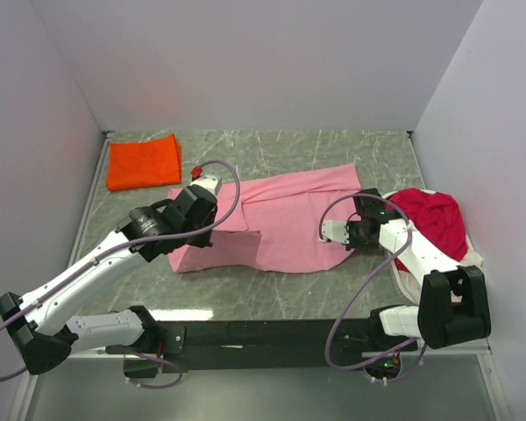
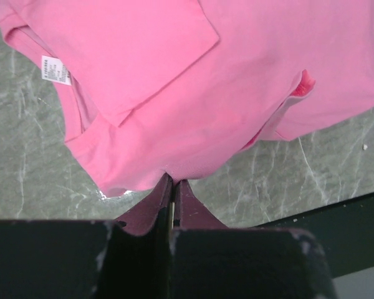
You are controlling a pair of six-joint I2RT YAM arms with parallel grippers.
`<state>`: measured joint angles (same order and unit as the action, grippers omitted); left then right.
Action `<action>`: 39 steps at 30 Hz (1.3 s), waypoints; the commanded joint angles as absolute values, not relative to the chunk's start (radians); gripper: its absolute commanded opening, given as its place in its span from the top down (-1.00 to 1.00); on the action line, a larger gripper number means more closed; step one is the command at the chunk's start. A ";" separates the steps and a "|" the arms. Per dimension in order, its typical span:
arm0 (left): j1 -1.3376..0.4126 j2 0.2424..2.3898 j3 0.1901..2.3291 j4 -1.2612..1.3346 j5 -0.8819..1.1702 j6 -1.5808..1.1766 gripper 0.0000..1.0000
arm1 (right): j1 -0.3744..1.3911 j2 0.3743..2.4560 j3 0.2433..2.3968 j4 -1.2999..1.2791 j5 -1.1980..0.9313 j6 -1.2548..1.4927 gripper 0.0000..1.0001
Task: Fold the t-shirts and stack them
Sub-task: Fold the tshirt
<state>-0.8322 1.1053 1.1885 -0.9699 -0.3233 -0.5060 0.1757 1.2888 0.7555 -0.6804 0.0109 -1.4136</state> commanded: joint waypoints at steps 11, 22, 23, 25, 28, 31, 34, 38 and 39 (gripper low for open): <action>-0.733 1.172 1.307 -0.905 -0.391 -0.399 0.99 | 0.158 1.364 0.885 -0.560 0.040 -1.336 1.00; -0.611 1.295 1.428 -0.842 -0.407 -0.282 0.99 | 0.130 1.540 1.005 -0.508 0.074 -1.276 1.00; -0.604 1.316 1.439 -0.838 -0.405 -0.267 0.99 | 0.127 1.554 1.026 -0.503 0.077 -1.272 1.00; -0.585 1.341 1.469 -0.825 -0.397 -0.253 0.99 | 0.124 1.577 1.048 -0.499 0.077 -1.261 1.00; -0.566 1.385 1.494 -0.812 -0.393 -0.229 0.99 | 0.120 1.637 1.091 -0.497 0.074 -1.238 1.00; -0.551 1.417 1.505 -0.801 -0.384 -0.212 0.99 | 0.118 1.672 1.132 -0.494 0.072 -1.226 1.00; -0.535 1.437 1.511 -0.788 -0.380 -0.195 0.99 | 0.115 1.724 1.172 -0.495 0.072 -1.204 1.00; -0.514 1.459 1.516 -0.778 -0.371 -0.189 0.99 | 0.110 1.762 1.221 -0.500 0.078 -1.187 1.00; -0.512 1.463 1.517 -0.778 -0.373 -0.190 0.99 | 0.110 1.767 1.226 -0.503 0.080 -1.186 1.00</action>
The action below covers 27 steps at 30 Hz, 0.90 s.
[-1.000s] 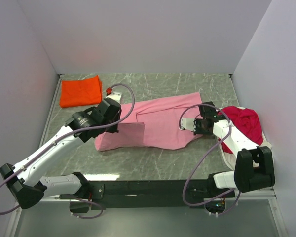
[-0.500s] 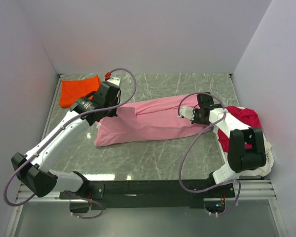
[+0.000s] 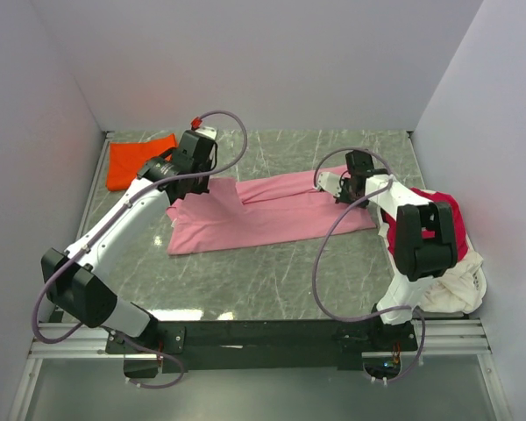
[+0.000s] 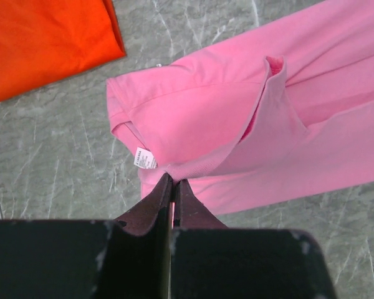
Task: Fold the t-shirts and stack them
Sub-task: Fold the tshirt
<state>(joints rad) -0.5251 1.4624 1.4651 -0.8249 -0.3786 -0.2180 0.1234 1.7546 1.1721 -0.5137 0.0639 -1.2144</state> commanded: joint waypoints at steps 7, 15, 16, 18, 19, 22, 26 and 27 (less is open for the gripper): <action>-0.499 1.496 1.531 -0.767 -0.368 -0.187 0.99 | 0.107 1.799 1.253 -0.508 0.084 -1.175 1.00; -0.492 1.505 1.532 -0.770 -0.361 -0.190 0.99 | 0.107 1.818 1.267 -0.512 0.084 -1.169 1.00; -0.492 1.505 1.532 -0.769 -0.356 -0.190 0.99 | 0.107 1.822 1.269 -0.514 0.084 -1.169 1.00; -0.492 1.509 1.535 -0.764 -0.353 -0.192 0.99 | 0.107 1.828 1.276 -0.517 0.090 -1.166 1.00; -0.492 1.511 1.537 -0.764 -0.353 -0.190 0.99 | 0.107 1.833 1.281 -0.517 0.092 -1.166 1.00; -0.492 1.528 1.552 -0.769 -0.348 -0.190 0.99 | 0.107 1.844 1.292 -0.520 0.097 -1.154 1.00; -0.491 1.551 1.566 -0.764 -0.342 -0.187 0.99 | 0.107 1.852 1.295 -0.515 0.103 -1.147 1.00; -0.489 1.555 1.569 -0.761 -0.342 -0.186 0.99 | 0.106 1.850 1.295 -0.511 0.104 -1.146 0.98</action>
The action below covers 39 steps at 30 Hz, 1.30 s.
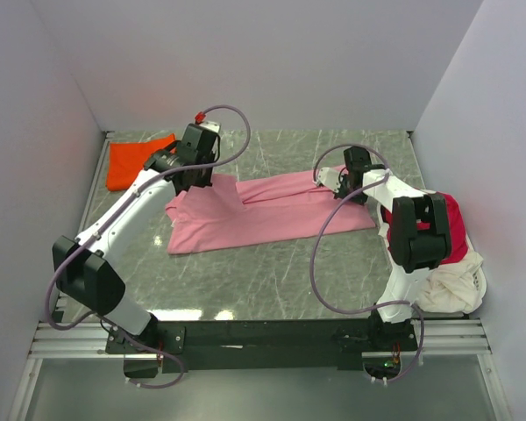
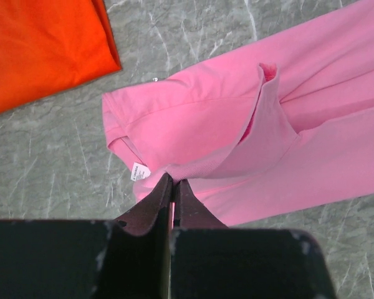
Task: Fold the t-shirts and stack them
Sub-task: Fold the tshirt
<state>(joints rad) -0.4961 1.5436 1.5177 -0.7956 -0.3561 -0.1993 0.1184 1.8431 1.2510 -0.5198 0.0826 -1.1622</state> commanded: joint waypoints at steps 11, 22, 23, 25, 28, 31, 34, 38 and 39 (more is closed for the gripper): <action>-0.390 1.791 1.645 -0.791 -0.322 -0.207 0.51 | 0.103 1.825 1.301 -0.470 0.100 -1.101 0.30; -0.339 1.530 1.608 -0.640 -0.417 -0.281 -0.64 | 0.110 1.660 1.264 -0.570 -0.184 -1.019 0.19; -0.337 1.484 1.512 -0.618 -0.341 -0.288 -0.66 | 0.113 1.648 1.259 -0.596 -0.280 -1.034 0.16; -0.321 1.352 1.407 -0.562 -0.260 -0.327 -0.66 | 0.130 1.620 1.235 -0.650 -0.378 -1.092 0.14; -0.298 1.197 1.214 -0.523 -0.161 -0.409 -0.64 | 0.204 1.566 1.151 -0.671 -0.468 -1.176 0.14; -0.276 1.056 1.027 -0.535 -0.140 -0.547 -0.61 | 0.285 1.520 1.068 -0.609 -0.442 -1.193 0.09; -0.268 0.920 0.892 -0.505 -0.073 -0.731 -0.57 | 0.402 1.514 1.028 -0.549 -0.349 -1.163 -0.02; -0.267 0.807 0.698 -0.540 -0.110 -0.992 -0.47 | 0.515 1.571 1.023 -0.430 -0.181 -1.091 -0.08; -0.267 0.790 0.680 -0.551 -0.124 -1.070 -0.45 | 0.547 1.604 1.032 -0.417 -0.160 -1.071 -0.08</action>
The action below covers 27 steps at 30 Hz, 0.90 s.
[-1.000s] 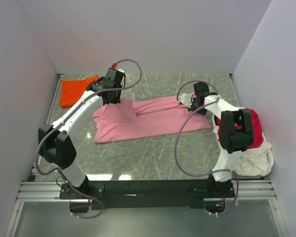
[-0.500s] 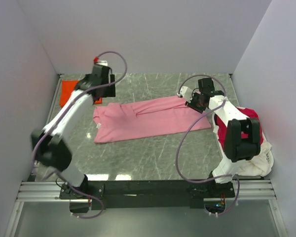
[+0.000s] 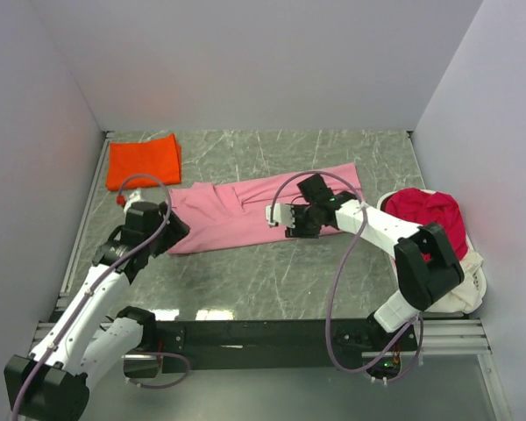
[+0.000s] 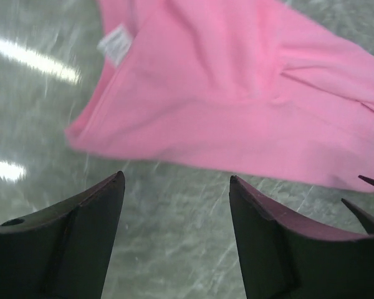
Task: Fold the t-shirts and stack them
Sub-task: Fold the tshirt
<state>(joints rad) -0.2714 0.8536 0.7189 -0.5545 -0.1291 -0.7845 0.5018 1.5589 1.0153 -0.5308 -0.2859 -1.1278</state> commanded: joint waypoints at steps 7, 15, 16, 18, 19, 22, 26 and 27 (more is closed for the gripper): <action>-0.264 0.828 0.591 -0.585 -0.195 -1.241 -0.44 | 0.633 1.690 1.029 -0.359 -0.031 -1.046 -0.10; -0.244 0.988 0.552 -0.443 -0.205 -1.315 -0.41 | 0.655 1.707 1.002 -0.350 -0.002 -1.026 -0.08; -0.239 1.032 0.558 -0.418 -0.207 -1.318 -0.41 | 0.657 1.712 1.002 -0.351 -0.002 -1.026 -0.05; -0.219 1.075 0.563 -0.387 -0.215 -1.322 -0.40 | 0.660 1.720 1.002 -0.356 -0.002 -1.025 -0.04; -0.212 1.121 0.564 -0.367 -0.212 -1.327 -0.40 | 0.660 1.721 1.000 -0.356 -0.002 -1.025 -0.02; -0.190 1.189 0.566 -0.351 -0.196 -1.333 -0.37 | 0.664 1.715 0.985 -0.351 -0.002 -1.026 -0.01; -0.187 1.212 0.535 -0.331 -0.183 -1.342 -0.25 | 0.667 1.724 0.971 -0.347 -0.002 -1.026 0.04; -0.187 1.206 0.517 -0.331 -0.183 -1.348 -0.21 | 0.667 1.726 0.971 -0.348 -0.002 -1.026 0.08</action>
<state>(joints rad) -0.1913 1.2144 0.5426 -0.3767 -0.1806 -1.3151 0.6571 1.7069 0.9810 -0.3668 -0.0101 -1.0370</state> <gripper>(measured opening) 0.620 0.476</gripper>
